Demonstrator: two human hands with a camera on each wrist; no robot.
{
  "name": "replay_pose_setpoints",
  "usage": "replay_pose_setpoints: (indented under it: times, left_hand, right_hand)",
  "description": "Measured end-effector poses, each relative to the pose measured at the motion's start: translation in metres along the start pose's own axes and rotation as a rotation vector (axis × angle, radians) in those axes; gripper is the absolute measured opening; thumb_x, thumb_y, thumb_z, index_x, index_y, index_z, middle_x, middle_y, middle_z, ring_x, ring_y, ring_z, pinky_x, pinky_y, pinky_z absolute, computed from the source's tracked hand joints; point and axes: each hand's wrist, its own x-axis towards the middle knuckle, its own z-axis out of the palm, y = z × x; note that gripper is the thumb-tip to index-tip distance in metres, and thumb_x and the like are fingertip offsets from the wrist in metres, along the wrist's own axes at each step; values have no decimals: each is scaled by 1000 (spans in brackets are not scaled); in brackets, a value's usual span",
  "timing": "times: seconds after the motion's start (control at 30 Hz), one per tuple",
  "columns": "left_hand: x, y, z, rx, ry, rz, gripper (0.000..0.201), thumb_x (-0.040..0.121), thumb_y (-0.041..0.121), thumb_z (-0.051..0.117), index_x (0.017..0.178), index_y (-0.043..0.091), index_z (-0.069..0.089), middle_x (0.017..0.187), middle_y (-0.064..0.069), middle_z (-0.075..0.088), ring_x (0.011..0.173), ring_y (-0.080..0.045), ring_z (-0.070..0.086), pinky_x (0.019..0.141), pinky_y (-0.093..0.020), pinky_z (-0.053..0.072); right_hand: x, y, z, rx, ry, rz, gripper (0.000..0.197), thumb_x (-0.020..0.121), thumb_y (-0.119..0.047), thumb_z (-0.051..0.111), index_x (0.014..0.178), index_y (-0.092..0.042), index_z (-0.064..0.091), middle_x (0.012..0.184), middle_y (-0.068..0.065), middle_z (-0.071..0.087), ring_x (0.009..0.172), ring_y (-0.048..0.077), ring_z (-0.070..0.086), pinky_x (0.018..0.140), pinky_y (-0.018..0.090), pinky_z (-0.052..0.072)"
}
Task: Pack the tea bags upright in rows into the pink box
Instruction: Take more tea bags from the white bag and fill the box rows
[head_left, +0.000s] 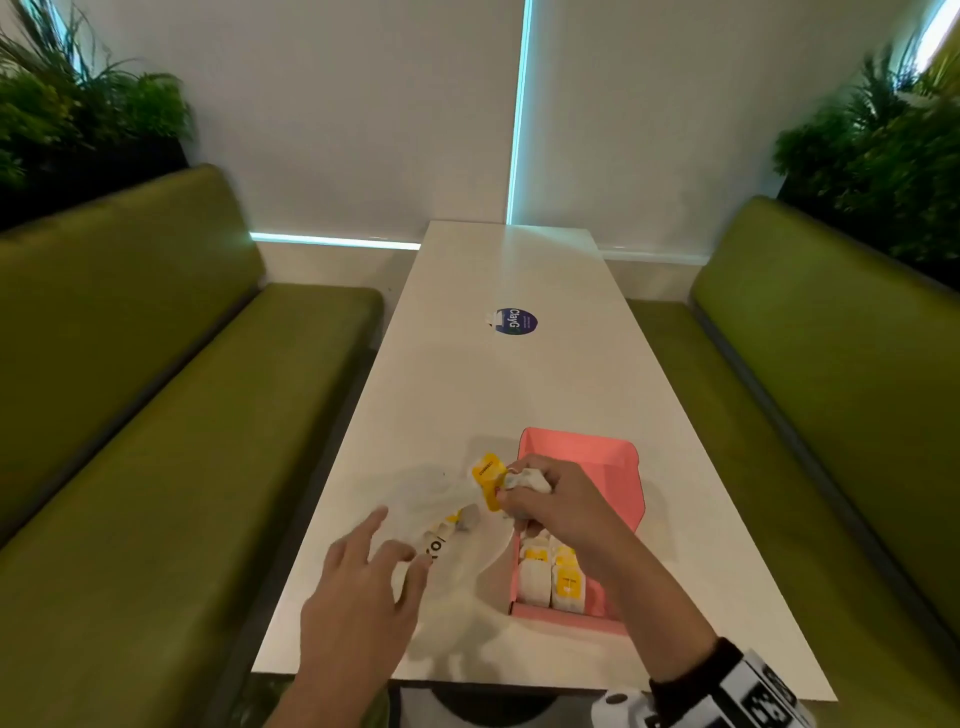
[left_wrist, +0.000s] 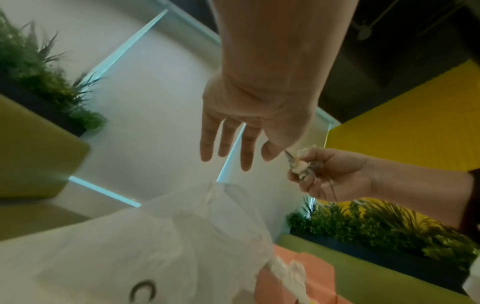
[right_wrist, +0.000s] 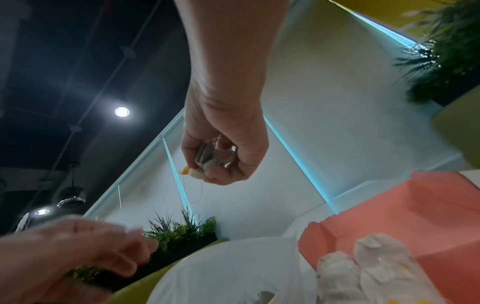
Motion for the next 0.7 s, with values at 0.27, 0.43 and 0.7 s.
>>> replay_pose_setpoints:
  times: [0.27, 0.43, 0.7]
  left_hand:
    - [45, 47, 0, -1501, -475, -468, 55, 79, 59, 39, 131, 43, 44, 130, 6, 56, 116, -16, 59, 93, -41, 50]
    - [49, 64, 15, -1492, -416, -499, 36, 92, 17, 53, 126, 31, 53, 117, 2, 66, 107, -13, 64, 78, -27, 54]
    - [50, 44, 24, -1472, -484, -518, 41, 89, -5, 51, 121, 20, 58, 119, -7, 65, 104, -24, 66, 72, -34, 56]
  right_hand:
    - [-2, 7, 21, -258, -19, -96, 20, 76, -8, 70, 88, -21, 61, 81, 2, 62, 62, 9, 54, 52, 13, 42]
    - [3, 21, 30, -503, -94, -172, 69, 71, -13, 73, 130, -23, 38, 123, -5, 45, 111, 13, 48, 89, 24, 45]
    - [2, 26, -2, -204, -92, -57, 56, 77, -11, 71, 123, -33, 48, 119, -12, 51, 109, 8, 52, 89, 23, 50]
